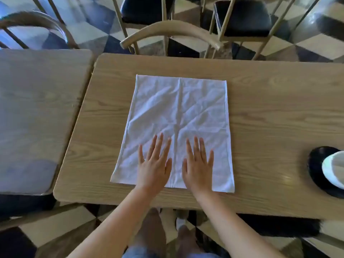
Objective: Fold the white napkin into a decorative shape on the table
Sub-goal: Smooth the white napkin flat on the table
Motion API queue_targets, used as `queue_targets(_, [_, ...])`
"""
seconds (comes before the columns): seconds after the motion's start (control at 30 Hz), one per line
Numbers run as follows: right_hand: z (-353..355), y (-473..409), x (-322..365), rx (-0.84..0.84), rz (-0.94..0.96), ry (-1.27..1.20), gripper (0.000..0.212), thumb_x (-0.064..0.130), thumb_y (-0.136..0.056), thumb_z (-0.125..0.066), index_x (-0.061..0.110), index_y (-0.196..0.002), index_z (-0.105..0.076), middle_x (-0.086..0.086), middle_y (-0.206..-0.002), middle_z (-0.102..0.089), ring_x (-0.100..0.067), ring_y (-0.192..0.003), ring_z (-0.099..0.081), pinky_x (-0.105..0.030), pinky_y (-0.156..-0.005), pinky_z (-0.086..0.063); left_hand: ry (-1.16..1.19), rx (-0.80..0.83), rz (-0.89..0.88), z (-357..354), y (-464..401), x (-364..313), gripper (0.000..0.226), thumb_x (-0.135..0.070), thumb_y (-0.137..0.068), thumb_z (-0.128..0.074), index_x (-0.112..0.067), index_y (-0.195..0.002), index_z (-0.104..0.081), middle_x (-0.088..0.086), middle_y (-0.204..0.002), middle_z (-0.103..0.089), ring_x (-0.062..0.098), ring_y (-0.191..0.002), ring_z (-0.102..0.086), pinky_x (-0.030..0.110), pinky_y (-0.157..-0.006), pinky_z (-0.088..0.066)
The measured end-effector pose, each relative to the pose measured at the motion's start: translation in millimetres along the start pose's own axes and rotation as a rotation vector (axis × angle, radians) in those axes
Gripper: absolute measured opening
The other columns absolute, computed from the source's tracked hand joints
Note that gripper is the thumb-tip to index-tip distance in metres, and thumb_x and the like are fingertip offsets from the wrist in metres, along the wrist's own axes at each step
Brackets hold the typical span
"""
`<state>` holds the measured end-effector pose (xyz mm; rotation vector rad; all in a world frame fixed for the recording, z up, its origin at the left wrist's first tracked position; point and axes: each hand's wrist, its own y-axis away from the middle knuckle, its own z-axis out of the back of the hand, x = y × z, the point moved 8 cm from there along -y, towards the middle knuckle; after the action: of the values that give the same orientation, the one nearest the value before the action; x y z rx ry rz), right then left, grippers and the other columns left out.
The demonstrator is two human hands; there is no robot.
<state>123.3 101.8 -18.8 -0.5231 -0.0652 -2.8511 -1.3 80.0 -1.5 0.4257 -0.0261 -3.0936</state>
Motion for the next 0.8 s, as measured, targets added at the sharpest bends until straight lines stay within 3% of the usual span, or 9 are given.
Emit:
queue_targets(0.13, [-48, 9, -3, 0.125, -0.044, 0.066, 0.056, 0.033, -0.094, -0.024, 0.020, -0.147, -0.015, -0.004, -0.155, -0.010, -0.017, -0.143, -0.003, -0.053, -0.113, -0.015, -0.064, 0.138, -0.050, -56, 5, 8, 0.056, -0.036, -0.094, -0.026, -0.026, -0.148, -0.015, 0.005, -0.157, -0.011, 0.020, -0.144, -0.004, 0.057, -0.112, -0.007])
queue_targets(0.23, [-52, 7, -19, 0.111, -0.025, 0.093, 0.056, 0.038, -0.094, -0.027, 0.018, -0.146, -0.024, -0.006, -0.154, -0.016, -0.019, -0.143, -0.007, -0.048, -0.115, -0.011, -0.080, 0.185, -0.149, -71, -1, 22, 0.057, -0.043, -0.095, -0.027, -0.029, -0.148, -0.015, 0.001, -0.157, -0.009, 0.019, -0.145, 0.000, 0.055, -0.114, -0.005])
queue_targets(0.33, [-36, 4, -63, 0.056, -0.127, 0.161, 0.058, 0.038, -0.095, -0.026, 0.011, -0.146, -0.023, -0.011, -0.154, -0.020, -0.023, -0.143, -0.014, -0.045, -0.115, -0.013, -0.092, 0.174, -0.155, -65, -9, 53, 0.059, -0.046, -0.093, -0.028, -0.030, -0.148, -0.014, 0.000, -0.157, -0.009, 0.018, -0.145, -0.001, 0.049, -0.116, -0.002])
queue_targets(0.5, [-17, 4, -102, 0.054, -0.187, 0.145, 0.060, 0.036, -0.095, -0.020, 0.001, -0.145, -0.018, -0.012, -0.153, -0.015, -0.019, -0.142, -0.011, -0.037, -0.117, -0.009, -0.078, 0.064, 0.226, -36, -28, 123, 0.070, -0.044, -0.087, -0.028, -0.016, -0.150, -0.010, 0.004, -0.158, -0.007, 0.014, -0.145, -0.003, 0.039, -0.115, 0.010])
queue_targets(0.57, [-14, -7, -93, 0.006, -0.256, 0.103, 0.062, 0.038, -0.095, -0.020, 0.001, -0.145, -0.015, -0.013, -0.154, -0.012, -0.019, -0.143, -0.006, -0.038, -0.117, -0.006, -0.045, 0.001, 0.394, -31, -36, 131, 0.071, -0.042, -0.089, -0.028, -0.012, -0.149, -0.007, 0.006, -0.159, -0.005, 0.013, -0.145, 0.000, 0.045, -0.115, 0.009])
queue_targets(0.6, [-13, -17, -81, -0.023, -0.251, 0.089, 0.062, 0.038, -0.095, -0.021, 0.002, -0.145, -0.013, -0.012, -0.154, -0.009, -0.019, -0.143, -0.005, -0.039, -0.117, -0.005, -0.033, -0.030, 0.391, -29, -43, 121, 0.069, -0.040, -0.090, -0.029, -0.012, -0.149, -0.009, 0.007, -0.158, -0.006, 0.014, -0.145, -0.002, 0.047, -0.114, 0.009])
queue_targets(0.73, [-20, -78, -18, -0.094, -0.020, 0.089, 0.055, 0.028, -0.094, -0.029, 0.010, -0.145, -0.023, -0.009, -0.153, -0.020, -0.022, -0.142, -0.014, -0.040, -0.115, -0.007, -0.060, -0.053, -0.082, -41, -78, 32, 0.057, -0.033, -0.094, -0.034, -0.016, -0.147, -0.024, 0.010, -0.155, -0.022, 0.019, -0.143, -0.017, 0.051, -0.113, 0.000])
queue_targets(0.8, [-29, -110, -10, -0.073, 0.019, 0.096, 0.053, 0.025, -0.092, -0.029, 0.011, -0.143, -0.031, -0.010, -0.151, -0.030, -0.024, -0.141, -0.022, -0.044, -0.113, -0.014, -0.040, -0.034, -0.170, -50, -102, 15, 0.052, -0.032, -0.095, -0.034, -0.018, -0.145, -0.030, 0.007, -0.152, -0.029, 0.020, -0.141, -0.024, 0.050, -0.113, -0.010])
